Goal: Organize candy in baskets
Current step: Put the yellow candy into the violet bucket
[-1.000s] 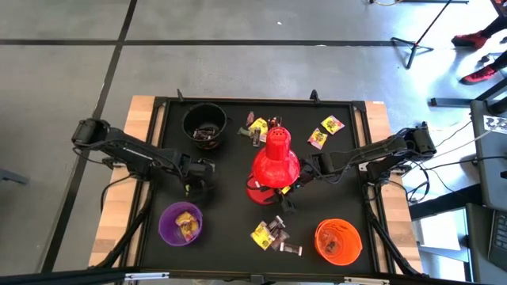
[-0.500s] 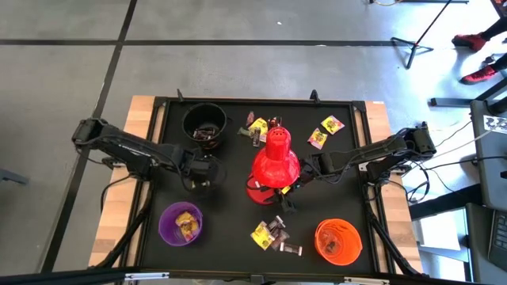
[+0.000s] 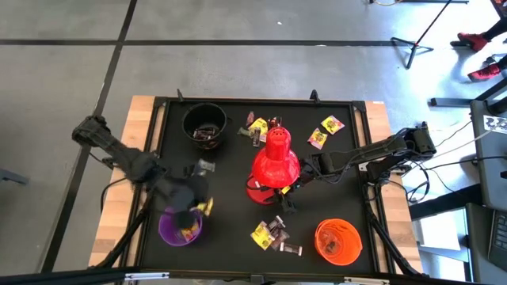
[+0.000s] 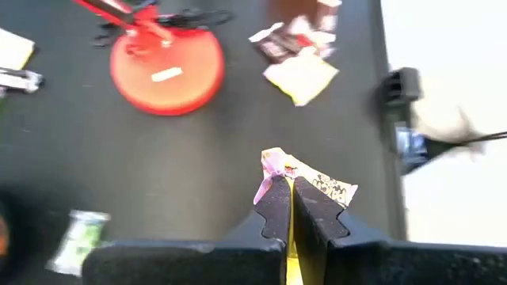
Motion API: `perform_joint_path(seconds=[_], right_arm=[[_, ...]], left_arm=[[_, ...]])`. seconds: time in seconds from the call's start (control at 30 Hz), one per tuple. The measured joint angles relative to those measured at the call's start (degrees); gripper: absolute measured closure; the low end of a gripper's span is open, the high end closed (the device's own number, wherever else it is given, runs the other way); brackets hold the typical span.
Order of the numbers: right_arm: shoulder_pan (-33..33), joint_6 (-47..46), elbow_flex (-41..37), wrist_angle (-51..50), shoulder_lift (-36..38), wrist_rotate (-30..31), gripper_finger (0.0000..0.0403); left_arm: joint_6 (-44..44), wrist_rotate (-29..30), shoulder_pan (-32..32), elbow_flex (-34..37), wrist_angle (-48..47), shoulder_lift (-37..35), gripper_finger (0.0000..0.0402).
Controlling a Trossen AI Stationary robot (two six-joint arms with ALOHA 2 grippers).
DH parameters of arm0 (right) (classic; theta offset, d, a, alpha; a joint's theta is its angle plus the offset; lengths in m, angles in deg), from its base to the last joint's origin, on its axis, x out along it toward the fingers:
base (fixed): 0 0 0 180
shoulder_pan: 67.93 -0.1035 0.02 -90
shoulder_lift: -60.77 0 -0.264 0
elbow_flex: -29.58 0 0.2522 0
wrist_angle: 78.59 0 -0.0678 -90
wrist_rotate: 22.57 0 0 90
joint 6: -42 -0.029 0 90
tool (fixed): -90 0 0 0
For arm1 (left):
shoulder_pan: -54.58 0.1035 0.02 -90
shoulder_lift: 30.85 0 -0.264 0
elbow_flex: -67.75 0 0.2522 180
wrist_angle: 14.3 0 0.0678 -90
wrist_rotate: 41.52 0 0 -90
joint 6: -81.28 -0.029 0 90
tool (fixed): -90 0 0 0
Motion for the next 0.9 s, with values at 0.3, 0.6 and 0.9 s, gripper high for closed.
perform_joint_path(seconds=[0.3, 0.6, 0.9], right_arm=[[0.00, 0.00, 0.00, 0.02, 0.00, 0.15, 0.0224], [0.00, 0.00, 0.00, 0.07, 0.00, 0.20, 0.0224], [0.00, 0.09, 0.00, 0.07, 0.00, 0.18, 0.0224]], left_arm=[[26.57, 1.22, -13.65, -0.99, -10.66, 0.98, 0.0401], [34.43, 4.61, -18.53, -0.94, -12.24, 2.80, 0.0389], [34.21, 6.31, -17.89, -0.94, -12.88, 2.78, 0.0315]])
